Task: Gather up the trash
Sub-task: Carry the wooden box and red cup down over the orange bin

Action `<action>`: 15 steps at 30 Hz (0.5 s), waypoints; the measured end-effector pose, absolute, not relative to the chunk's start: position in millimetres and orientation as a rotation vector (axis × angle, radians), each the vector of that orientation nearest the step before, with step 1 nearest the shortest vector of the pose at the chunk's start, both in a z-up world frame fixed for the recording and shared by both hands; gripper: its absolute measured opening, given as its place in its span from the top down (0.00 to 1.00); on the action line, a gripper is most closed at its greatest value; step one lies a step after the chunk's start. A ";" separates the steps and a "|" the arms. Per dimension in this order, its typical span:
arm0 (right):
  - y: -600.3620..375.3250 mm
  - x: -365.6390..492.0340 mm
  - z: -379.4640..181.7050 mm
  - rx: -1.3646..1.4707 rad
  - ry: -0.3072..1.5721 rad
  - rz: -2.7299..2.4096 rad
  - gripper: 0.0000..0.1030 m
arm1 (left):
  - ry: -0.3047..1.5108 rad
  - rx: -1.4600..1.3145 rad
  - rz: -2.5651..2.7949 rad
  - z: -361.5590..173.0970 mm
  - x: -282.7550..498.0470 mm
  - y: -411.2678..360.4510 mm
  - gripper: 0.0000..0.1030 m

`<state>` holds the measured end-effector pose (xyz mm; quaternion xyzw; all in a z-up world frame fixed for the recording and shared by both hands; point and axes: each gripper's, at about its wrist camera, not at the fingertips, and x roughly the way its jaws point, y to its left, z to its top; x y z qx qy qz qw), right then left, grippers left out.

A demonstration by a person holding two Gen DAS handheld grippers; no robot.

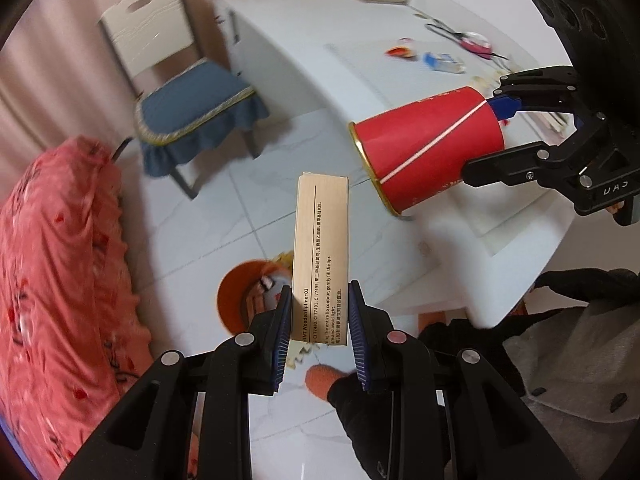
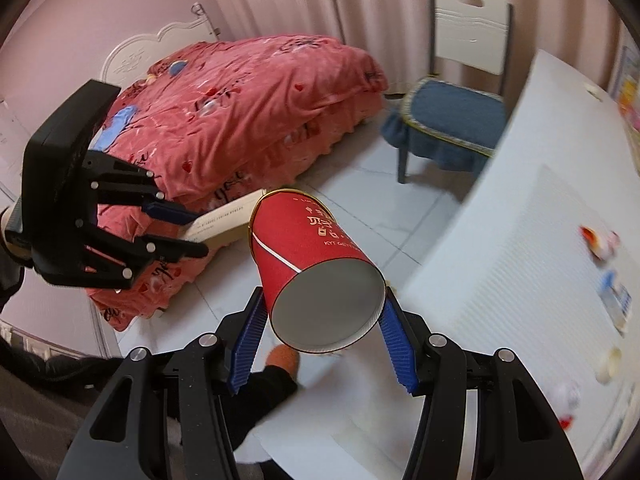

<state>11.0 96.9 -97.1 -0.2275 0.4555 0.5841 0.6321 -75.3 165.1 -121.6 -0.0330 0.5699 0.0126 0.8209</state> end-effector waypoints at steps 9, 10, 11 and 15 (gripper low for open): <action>185.1 -11.2 -154.1 -0.531 1.147 1.343 0.45 | 1.270 -0.163 0.083 -168.7 -94.0 233.8 0.72; 190.7 -11.9 -160.5 -0.534 1.155 1.339 0.45 | 1.278 -0.172 0.087 -175.9 -94.0 242.2 0.72; 198.5 -12.4 -171.2 -0.538 1.171 1.330 0.46 | 1.283 -0.183 0.090 -184.2 -92.7 250.6 0.72; 222.7 -10.9 -210.5 -0.562 1.218 1.290 0.45 | 1.294 -0.219 0.079 -210.7 -90.8 273.0 0.72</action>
